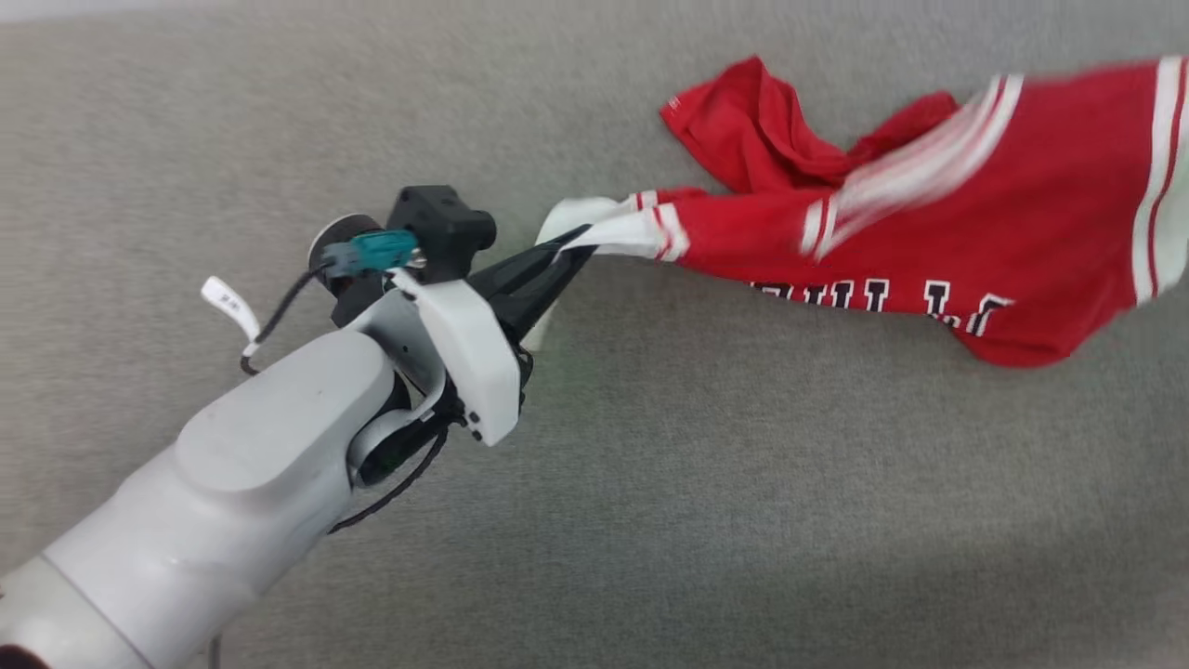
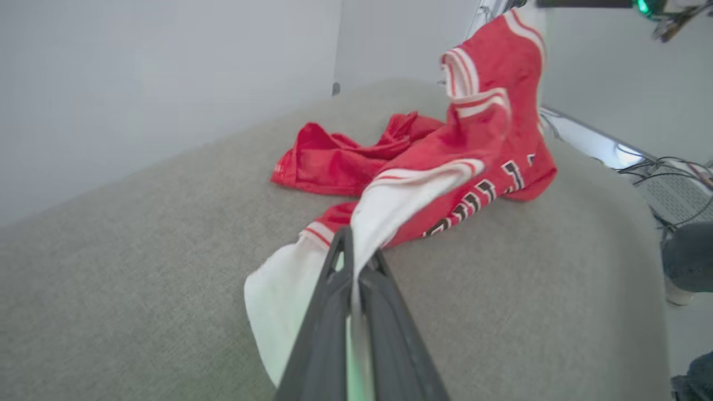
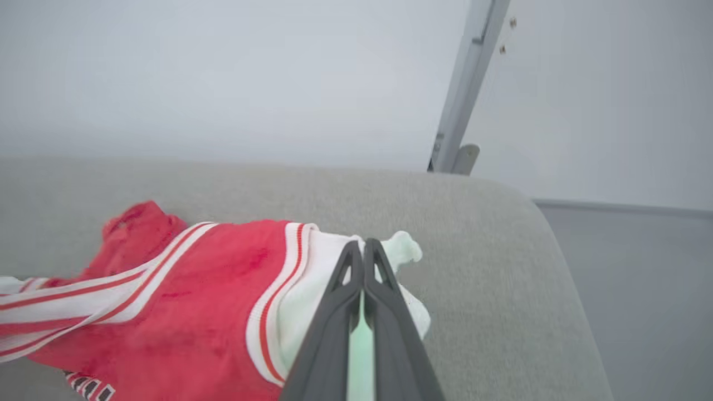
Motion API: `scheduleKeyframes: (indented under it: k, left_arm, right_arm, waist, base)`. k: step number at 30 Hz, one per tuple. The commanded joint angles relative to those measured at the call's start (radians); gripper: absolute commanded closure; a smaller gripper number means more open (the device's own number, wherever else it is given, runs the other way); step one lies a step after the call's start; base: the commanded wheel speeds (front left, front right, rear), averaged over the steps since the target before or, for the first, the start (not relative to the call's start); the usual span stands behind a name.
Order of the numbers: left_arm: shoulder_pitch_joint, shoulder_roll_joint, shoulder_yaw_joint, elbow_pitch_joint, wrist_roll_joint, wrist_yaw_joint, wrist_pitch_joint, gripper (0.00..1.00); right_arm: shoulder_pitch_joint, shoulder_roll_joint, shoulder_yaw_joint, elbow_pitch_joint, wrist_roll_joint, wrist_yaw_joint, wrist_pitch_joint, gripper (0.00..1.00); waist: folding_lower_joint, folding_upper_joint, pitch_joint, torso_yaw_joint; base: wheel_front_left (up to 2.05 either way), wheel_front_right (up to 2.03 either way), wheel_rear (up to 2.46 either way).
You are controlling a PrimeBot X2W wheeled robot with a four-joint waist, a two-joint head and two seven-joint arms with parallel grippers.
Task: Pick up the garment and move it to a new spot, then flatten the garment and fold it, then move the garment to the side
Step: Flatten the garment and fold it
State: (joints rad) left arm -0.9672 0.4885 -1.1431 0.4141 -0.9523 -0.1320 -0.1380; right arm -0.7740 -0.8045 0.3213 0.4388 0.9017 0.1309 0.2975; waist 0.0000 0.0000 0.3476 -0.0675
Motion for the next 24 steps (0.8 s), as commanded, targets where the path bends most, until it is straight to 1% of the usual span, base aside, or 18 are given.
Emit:
scheduleKeyframes:
  k: [1, 3, 6, 9, 11, 13, 15, 17, 19, 21, 24]
  left_arm:
    - [0.009, 0.01, 0.011, -0.015, -0.014, 0.003, -0.016, 1.0]
    - [0.021, 0.024, 0.038, -0.051, -0.042, 0.003, -0.048, 1.0]
    - [0.038, 0.046, 0.106, -0.11, -0.072, 0.023, -0.098, 1.0]
    - [0.065, 0.07, 0.193, -0.177, -0.104, 0.054, -0.12, 1.0]
    - [0.078, 0.084, 0.238, -0.194, -0.121, 0.08, -0.123, 1.0]
    - [0.077, 0.076, 0.279, -0.179, -0.157, 0.095, -0.125, 1.0]
    - [0.044, 0.053, 0.316, -0.132, -0.198, 0.094, -0.123, 1.0]
    - [-0.022, 0.026, 0.342, -0.044, -0.218, 0.088, -0.104, 1.0]
    - [-0.099, -0.013, 0.362, 0.06, -0.244, 0.08, -0.078, 1.0]
    - [-0.193, -0.048, 0.382, 0.165, -0.259, 0.073, -0.059, 1.0]
    - [-0.35, -0.089, 0.422, 0.312, -0.257, 0.075, -0.06, 1.0]
  right_arm:
    - [0.019, -0.005, -0.014, -0.018, 0.001, 0.0, -0.013, 1.0]
    - [0.033, -0.021, -0.061, -0.065, -0.009, 0.0, -0.039, 1.0]
    - [0.055, -0.019, -0.155, -0.123, -0.009, 0.0, -0.084, 1.0]
    - [0.082, 0.01, -0.244, -0.16, -0.012, 0.0, -0.102, 1.0]
    - [0.093, 0.033, -0.27, -0.182, -0.036, 0.0, -0.096, 1.0]
    - [0.077, 0.08, -0.283, -0.194, -0.051, -0.001, -0.092, 1.0]
    - [0.03, 0.159, -0.306, -0.173, -0.027, -0.001, -0.084, 1.0]
    - [-0.045, 0.235, -0.315, -0.132, -0.024, 0.0, -0.069, 1.0]
    - [-0.143, 0.3, -0.302, -0.079, -0.055, 0.0, -0.065, 1.0]
    - [-0.256, 0.345, -0.278, -0.014, -0.108, 0.0, -0.082, 1.0]
    - [-0.439, 0.413, -0.266, 0.102, -0.18, 0.0, -0.142, 1.0]
  waist:
    - [0.0, 0.0, -0.035, 0.025]
    - [0.0, 0.0, -0.053, 0.039]
    - [0.0, 0.0, -0.073, 0.061]
    - [0.0, 0.0, -0.079, 0.078]
    - [0.0, 0.0, -0.073, 0.091]
    - [0.0, 0.0, -0.061, 0.102]
    - [0.0, 0.0, -0.042, 0.111]
    - [0.0, 0.0, -0.018, 0.117]
    - [0.0, 0.0, 0.013, 0.118]
    - [0.0, 0.0, 0.048, 0.116]
    - [0.0, 0.0, 0.09, 0.11]
  base:
    - [0.0, 0.0, 0.0]
    - [0.0, 0.0, 0.0]
    - [0.0, 0.0, 0.0]
    - [0.0, 0.0, 0.0]
    - [0.0, 0.0, 0.0]
    - [0.0, 0.0, 0.0]
    - [0.0, 0.0, 0.0]
    - [0.0, 0.0, 0.0]
    - [0.0, 0.0, 0.0]
    - [0.0, 0.0, 0.0]
    - [0.0, 0.0, 0.0]
